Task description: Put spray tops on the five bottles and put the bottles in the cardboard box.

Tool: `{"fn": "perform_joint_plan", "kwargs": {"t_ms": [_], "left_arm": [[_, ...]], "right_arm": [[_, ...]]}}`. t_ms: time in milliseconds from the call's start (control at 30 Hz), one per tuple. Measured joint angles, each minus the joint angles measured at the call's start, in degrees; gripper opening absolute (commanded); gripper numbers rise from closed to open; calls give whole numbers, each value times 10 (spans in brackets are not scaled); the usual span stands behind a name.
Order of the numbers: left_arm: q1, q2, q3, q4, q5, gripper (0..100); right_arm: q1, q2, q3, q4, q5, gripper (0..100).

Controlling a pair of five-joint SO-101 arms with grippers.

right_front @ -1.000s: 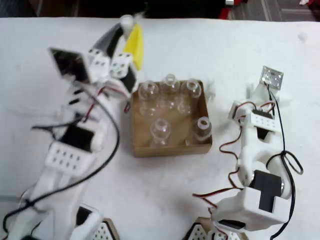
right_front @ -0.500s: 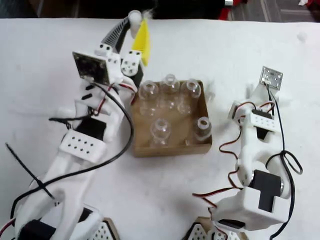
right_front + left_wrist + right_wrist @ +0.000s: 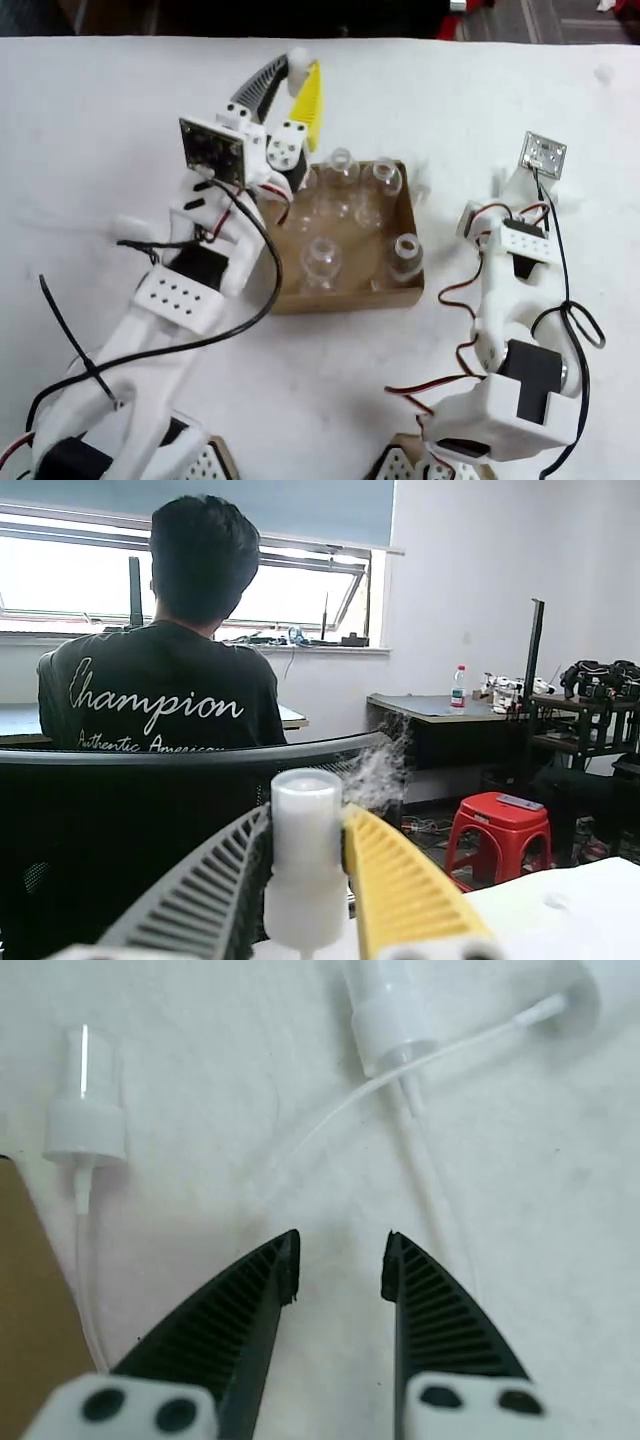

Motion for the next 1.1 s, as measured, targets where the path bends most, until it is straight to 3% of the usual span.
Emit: {"fn": "perform_joint_plan", "kwargs": {"t_ms": [1100], "left_arm": [[-16,0,109,-2,-1,23]], "right_arm": [[0,0,0,0,0,115]]}}
